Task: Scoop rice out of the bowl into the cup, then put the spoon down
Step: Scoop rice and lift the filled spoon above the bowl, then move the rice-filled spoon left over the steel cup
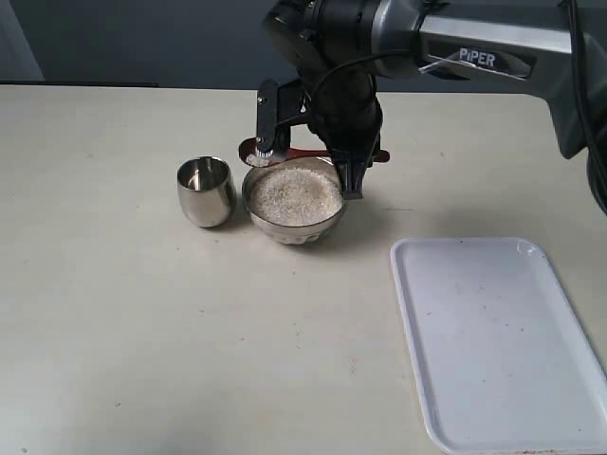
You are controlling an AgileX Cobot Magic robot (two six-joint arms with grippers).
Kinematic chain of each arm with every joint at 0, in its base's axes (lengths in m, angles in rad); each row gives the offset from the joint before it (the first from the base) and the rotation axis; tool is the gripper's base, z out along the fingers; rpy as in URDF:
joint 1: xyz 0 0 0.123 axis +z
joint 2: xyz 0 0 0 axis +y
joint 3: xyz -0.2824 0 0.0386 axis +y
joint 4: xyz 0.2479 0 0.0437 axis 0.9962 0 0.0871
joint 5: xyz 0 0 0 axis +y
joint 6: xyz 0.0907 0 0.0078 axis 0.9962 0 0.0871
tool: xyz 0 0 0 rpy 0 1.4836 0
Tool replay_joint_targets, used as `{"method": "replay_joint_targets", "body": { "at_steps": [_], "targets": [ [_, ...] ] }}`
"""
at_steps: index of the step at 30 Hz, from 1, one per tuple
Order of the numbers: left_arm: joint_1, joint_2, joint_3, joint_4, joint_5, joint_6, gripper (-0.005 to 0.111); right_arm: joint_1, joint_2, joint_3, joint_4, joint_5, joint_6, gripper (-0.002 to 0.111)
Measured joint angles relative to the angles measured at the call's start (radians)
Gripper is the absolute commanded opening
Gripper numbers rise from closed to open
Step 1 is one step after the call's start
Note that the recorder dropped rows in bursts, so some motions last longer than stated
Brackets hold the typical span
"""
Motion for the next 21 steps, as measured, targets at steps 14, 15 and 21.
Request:
{"method": "replay_joint_targets", "body": {
  "at_steps": [14, 15, 21],
  "targets": [
    [0.000, 0.000, 0.000, 0.000, 0.000, 0.000, 0.000, 0.000, 0.000, -0.053, 0.085, 0.002, 0.000, -0.001],
    [0.000, 0.000, 0.000, 0.000, 0.000, 0.000, 0.000, 0.000, 0.000, -0.069, 0.089, 0.002, 0.000, -0.001],
    [0.000, 0.000, 0.000, 0.000, 0.000, 0.000, 0.000, 0.000, 0.020, -0.124, 0.110, 0.000, 0.000, -0.001]
  ]
}}
